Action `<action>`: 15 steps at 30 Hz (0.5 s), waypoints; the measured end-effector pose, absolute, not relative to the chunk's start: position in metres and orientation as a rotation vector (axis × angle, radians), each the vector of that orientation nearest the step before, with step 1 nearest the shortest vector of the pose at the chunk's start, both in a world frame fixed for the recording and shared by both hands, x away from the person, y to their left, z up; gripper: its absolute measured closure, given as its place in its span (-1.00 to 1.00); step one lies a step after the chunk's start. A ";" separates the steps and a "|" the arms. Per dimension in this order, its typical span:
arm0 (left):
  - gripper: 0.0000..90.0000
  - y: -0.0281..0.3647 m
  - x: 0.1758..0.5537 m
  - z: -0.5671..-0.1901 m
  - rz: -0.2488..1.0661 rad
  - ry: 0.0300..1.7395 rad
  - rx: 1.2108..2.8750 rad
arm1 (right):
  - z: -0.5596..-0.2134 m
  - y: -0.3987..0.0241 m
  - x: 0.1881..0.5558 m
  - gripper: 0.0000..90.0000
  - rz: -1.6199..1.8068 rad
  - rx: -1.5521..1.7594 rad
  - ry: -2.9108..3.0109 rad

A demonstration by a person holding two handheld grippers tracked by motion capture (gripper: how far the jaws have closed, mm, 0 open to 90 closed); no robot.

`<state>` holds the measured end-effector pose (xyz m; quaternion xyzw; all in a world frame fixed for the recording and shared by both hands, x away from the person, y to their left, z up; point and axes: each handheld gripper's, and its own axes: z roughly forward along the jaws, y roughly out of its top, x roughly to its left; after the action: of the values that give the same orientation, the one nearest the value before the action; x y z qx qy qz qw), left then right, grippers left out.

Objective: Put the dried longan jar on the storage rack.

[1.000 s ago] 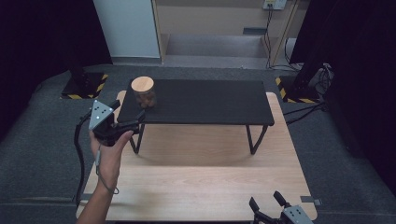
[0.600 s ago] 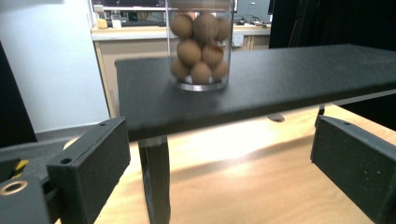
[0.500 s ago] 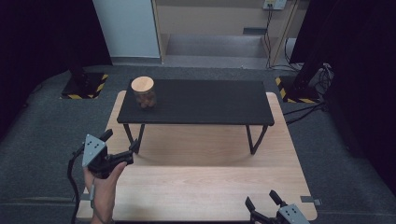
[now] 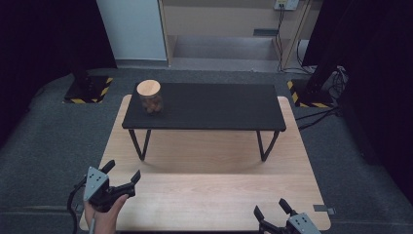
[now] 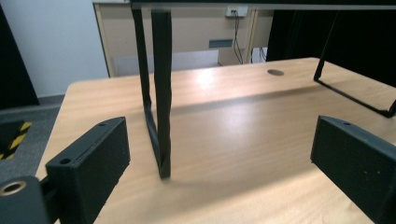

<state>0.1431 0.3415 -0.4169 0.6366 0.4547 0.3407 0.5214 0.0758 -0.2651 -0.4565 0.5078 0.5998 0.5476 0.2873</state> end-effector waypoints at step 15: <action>-0.93 0.348 0.114 -0.434 0.821 1.096 1.501 | -0.456 -0.262 0.083 -0.86 1.468 1.340 1.607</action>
<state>0.1143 0.3484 -0.4337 0.6279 0.4586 0.3433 0.5269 0.0830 -0.2616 -0.4556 0.5019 0.6020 0.5500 0.2884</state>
